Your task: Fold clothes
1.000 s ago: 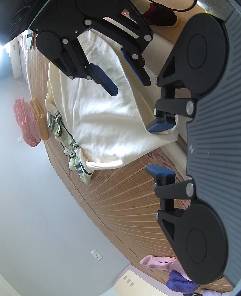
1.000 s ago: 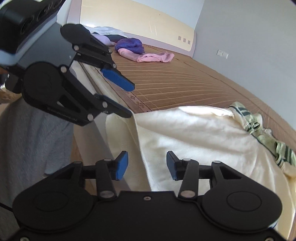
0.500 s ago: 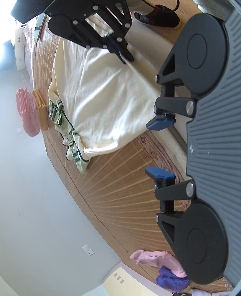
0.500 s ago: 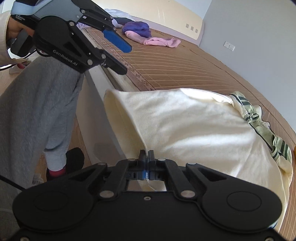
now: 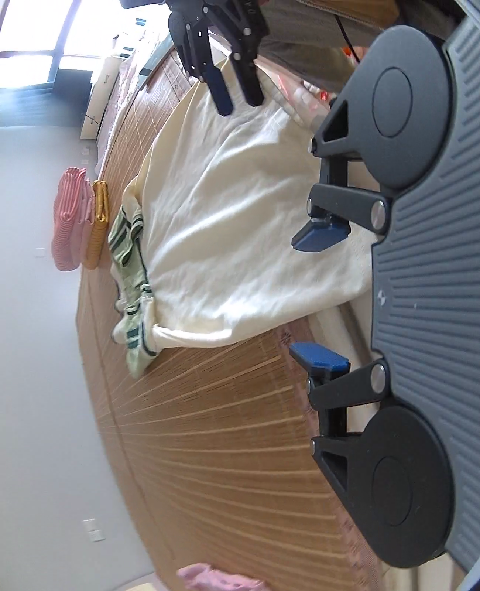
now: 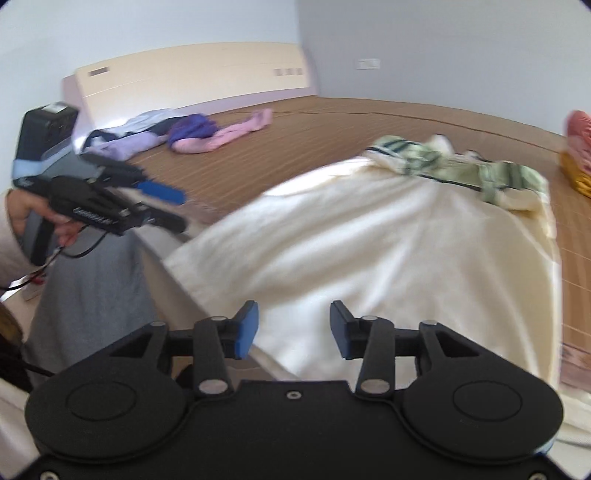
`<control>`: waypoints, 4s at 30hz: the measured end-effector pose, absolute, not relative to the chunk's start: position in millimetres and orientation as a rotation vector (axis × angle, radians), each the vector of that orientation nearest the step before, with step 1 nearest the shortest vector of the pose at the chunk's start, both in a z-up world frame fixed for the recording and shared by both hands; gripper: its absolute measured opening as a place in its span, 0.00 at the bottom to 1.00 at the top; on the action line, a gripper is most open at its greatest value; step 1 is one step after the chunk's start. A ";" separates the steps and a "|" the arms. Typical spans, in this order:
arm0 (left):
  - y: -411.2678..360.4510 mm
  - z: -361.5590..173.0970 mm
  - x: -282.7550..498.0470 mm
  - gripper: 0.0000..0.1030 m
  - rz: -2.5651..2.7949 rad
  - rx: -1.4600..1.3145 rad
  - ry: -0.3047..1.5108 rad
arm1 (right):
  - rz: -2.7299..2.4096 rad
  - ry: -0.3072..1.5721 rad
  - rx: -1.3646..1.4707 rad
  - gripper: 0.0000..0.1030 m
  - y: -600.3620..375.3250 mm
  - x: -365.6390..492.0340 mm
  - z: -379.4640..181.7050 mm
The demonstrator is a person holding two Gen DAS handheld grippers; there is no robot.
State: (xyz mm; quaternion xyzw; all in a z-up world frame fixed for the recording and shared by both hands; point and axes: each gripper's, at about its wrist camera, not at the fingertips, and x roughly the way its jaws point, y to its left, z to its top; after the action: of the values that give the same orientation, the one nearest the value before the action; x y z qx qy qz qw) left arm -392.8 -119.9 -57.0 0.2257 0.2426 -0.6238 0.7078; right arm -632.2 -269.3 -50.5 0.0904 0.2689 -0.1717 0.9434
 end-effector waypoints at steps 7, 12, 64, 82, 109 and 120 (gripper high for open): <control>-135.4 -81.9 -393.2 0.62 -1.324 0.450 0.669 | -0.645 0.519 0.362 0.52 -305.1 -690.5 -59.5; -141.6 -82.1 -394.4 0.67 -1.309 0.425 0.671 | -0.682 0.538 0.428 0.53 -314.3 -696.5 -66.2; -333.2 23.9 -298.5 0.06 -1.410 0.270 0.401 | -0.564 0.274 0.498 0.07 -514.8 -651.8 9.3; -325.0 -17.2 -282.1 0.51 -1.401 0.372 0.337 | -0.279 0.374 0.420 0.47 -491.4 -653.0 -19.7; -328.3 -38.4 -380.1 0.63 -1.825 0.546 0.246 | -0.414 0.199 0.532 0.56 -547.5 -633.1 -24.3; -382.8 -52.0 -351.2 0.64 -1.623 0.638 0.374 | -0.227 0.447 0.483 0.65 -509.0 -581.5 -50.7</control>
State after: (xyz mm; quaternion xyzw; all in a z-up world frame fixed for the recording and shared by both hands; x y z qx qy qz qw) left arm -351.2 -382.8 -52.0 0.2786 0.1630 -0.7082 0.6279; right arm -581.5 -509.0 -50.7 0.2367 0.2190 -0.1114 0.9400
